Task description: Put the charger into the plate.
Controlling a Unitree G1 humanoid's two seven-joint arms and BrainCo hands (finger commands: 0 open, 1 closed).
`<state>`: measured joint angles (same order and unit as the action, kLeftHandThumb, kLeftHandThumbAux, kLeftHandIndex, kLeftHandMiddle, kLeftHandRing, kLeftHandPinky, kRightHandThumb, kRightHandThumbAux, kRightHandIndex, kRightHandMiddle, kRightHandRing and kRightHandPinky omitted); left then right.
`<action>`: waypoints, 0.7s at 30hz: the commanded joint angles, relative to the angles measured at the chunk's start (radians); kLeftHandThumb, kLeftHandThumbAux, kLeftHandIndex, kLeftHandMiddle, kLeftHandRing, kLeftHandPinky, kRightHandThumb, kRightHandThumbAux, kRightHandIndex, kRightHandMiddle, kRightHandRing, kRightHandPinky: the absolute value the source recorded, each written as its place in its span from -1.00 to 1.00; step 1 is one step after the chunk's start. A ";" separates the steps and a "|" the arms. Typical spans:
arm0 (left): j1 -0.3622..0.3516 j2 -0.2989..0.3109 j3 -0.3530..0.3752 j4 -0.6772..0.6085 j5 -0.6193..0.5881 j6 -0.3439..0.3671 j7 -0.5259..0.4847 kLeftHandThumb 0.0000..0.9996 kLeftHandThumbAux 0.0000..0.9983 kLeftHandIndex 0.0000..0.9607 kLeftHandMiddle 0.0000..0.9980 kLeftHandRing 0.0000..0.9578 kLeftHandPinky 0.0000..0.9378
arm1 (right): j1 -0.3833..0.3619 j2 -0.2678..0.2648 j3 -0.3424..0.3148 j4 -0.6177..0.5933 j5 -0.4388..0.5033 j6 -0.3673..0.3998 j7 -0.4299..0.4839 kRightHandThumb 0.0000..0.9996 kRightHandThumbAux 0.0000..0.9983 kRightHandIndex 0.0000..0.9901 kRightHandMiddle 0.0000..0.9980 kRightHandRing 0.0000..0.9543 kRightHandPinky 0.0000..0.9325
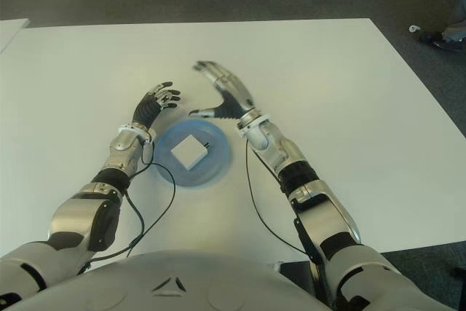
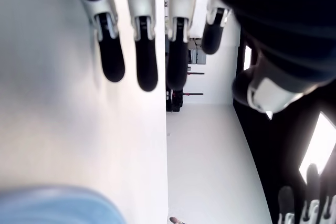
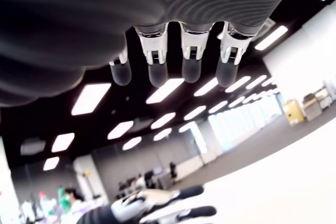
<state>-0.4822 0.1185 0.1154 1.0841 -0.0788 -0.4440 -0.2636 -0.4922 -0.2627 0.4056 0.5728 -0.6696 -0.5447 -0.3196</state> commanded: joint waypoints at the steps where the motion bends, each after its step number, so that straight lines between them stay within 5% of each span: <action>1: 0.040 -0.008 0.001 0.042 0.010 0.031 0.018 -1.00 0.10 -0.60 -0.35 -0.31 -0.31 | -0.020 0.028 -0.093 0.133 0.115 -0.037 -0.059 -0.78 -0.37 -1.00 -1.00 -1.00 -1.00; 5: 0.041 -0.008 -0.001 0.043 0.012 0.025 0.022 -1.00 0.08 -0.61 -0.34 -0.31 -0.32 | -0.038 0.058 -0.171 0.292 0.225 -0.108 -0.083 -0.80 -0.28 -1.00 -1.00 -1.00 -1.00; 11: 0.043 -0.006 0.000 0.054 0.015 -0.002 0.029 -1.00 0.07 -0.65 -0.33 -0.31 -0.32 | -0.036 0.099 -0.340 0.497 0.467 -0.163 0.051 -0.76 0.04 -1.00 -1.00 -1.00 -1.00; 21: 0.035 0.007 0.016 0.069 0.006 -0.057 0.054 -1.00 0.07 -0.71 -0.49 -0.50 -0.56 | -0.019 0.157 -0.473 0.614 0.645 -0.104 0.253 -0.75 0.33 -0.99 -0.96 -1.00 -0.98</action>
<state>-0.4827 0.1193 0.1218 1.1193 -0.0772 -0.5147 -0.2231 -0.5216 -0.1299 -0.0453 1.1624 -0.0621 -0.6752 -0.1080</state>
